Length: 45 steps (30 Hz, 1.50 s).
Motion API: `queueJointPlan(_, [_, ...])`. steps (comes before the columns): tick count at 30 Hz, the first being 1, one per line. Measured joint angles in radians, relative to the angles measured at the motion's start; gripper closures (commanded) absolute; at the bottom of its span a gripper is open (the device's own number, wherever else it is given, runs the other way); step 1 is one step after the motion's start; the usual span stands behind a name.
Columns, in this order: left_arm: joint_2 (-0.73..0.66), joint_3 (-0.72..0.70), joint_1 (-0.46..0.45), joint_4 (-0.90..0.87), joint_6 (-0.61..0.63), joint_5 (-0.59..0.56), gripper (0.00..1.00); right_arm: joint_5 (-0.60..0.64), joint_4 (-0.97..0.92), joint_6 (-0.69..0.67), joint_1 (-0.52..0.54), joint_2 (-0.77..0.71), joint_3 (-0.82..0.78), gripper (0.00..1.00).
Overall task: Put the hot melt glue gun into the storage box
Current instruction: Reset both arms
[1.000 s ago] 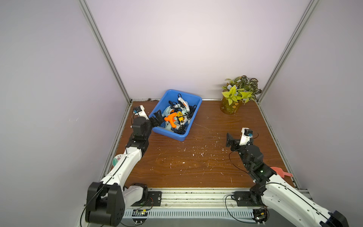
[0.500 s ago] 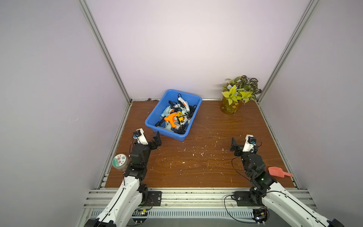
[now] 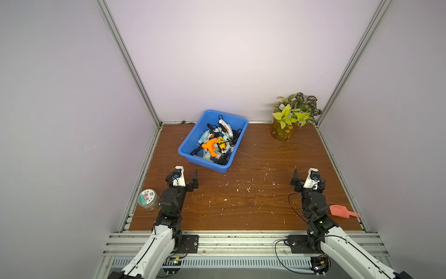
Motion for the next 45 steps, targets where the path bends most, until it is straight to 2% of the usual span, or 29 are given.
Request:
queueJointPlan(5, [0.149,0.000,0.033,0.135,0.044,0.012,0.00,-0.058,0.142,-0.027,-0.073,0.121,0.000,0.01])
queueJointPlan(12, [0.399,0.000,0.055,0.320,0.066,0.053,0.00,-0.175,0.341,-0.045,-0.165,0.387,0.000,0.00])
queueJointPlan(20, [0.591,0.028,0.082,0.496,0.066,0.092,0.00,-0.289,0.494,-0.048,-0.189,0.665,0.042,0.01])
queueJointPlan(26, [0.760,0.060,0.185,0.667,0.037,0.162,0.00,-0.326,0.580,-0.077,-0.201,0.754,0.091,0.00])
queueJointPlan(30, [0.885,0.066,0.219,0.755,0.015,0.214,0.00,-0.367,0.682,-0.092,-0.230,0.860,0.096,0.00])
queueJointPlan(34, [0.894,0.122,0.229,0.732,0.013,0.275,0.00,-0.435,0.740,-0.087,-0.282,0.953,0.097,0.00])
queueJointPlan(38, [0.894,0.152,0.230,0.731,0.013,0.305,0.00,-0.523,0.698,-0.080,-0.324,0.961,0.144,0.00])
queueJointPlan(45, [0.894,0.152,0.230,0.729,0.013,0.317,0.00,-0.520,0.679,-0.029,-0.348,0.962,0.190,0.00])
